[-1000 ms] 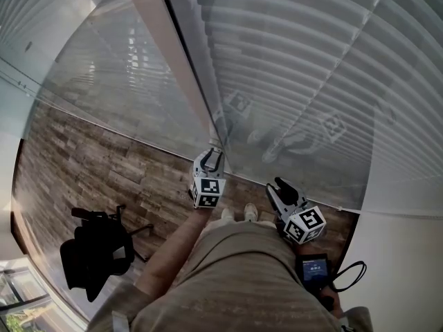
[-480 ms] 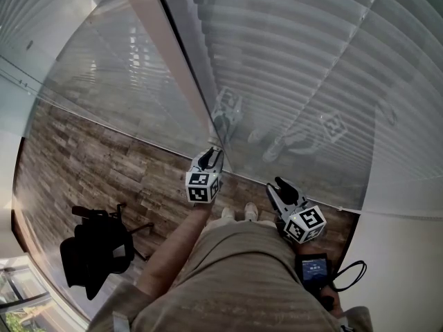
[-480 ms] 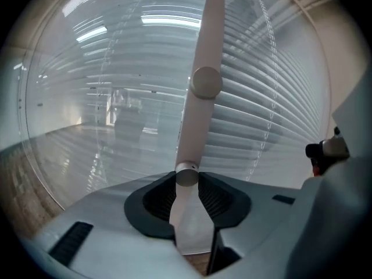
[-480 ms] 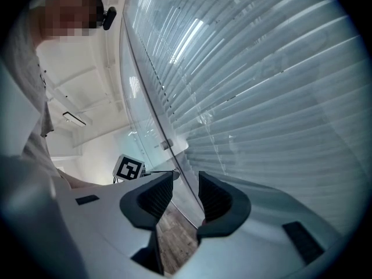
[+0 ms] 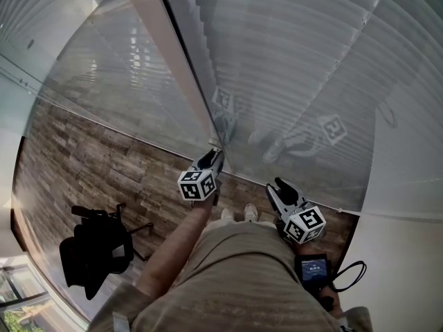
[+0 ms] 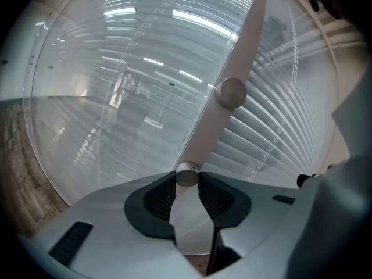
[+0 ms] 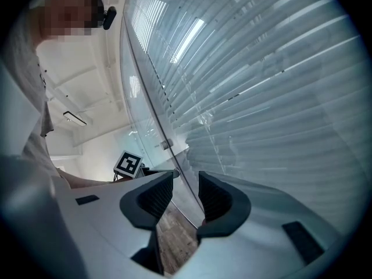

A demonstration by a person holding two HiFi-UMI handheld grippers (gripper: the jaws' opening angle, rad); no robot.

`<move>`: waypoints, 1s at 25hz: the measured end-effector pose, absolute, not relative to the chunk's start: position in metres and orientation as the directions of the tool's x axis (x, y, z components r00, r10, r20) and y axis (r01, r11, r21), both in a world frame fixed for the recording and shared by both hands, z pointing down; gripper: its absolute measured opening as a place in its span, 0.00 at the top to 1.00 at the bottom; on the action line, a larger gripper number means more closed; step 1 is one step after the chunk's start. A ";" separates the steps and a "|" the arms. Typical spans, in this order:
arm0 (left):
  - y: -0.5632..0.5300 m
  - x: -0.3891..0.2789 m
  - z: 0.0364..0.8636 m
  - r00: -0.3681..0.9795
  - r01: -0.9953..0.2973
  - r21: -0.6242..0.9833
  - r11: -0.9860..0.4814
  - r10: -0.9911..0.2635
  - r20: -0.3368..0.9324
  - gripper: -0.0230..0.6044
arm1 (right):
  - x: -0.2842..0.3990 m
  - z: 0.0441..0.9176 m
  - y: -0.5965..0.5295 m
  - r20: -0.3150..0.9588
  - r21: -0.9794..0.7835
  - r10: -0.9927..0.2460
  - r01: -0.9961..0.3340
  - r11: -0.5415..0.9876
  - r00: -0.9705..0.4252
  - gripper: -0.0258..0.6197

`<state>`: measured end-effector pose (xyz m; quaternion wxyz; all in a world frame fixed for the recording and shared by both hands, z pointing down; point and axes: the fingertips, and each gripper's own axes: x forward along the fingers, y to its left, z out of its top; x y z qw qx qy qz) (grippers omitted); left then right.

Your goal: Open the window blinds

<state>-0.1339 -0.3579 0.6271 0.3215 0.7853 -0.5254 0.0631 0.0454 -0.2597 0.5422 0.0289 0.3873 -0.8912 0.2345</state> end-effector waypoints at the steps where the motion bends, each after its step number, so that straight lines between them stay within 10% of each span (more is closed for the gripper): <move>1: -0.358 -0.134 0.627 0.446 -0.857 0.458 -0.235 -0.783 0.434 0.75 | 0.045 0.542 -0.260 0.234 -0.396 -0.676 -0.704 0.590 -0.699 0.77; 25: -0.359 -0.132 0.625 0.630 -0.357 0.934 -0.033 -0.746 0.214 0.75 | 0.040 0.541 -0.258 0.234 -0.398 -0.667 -0.695 0.599 -0.708 0.77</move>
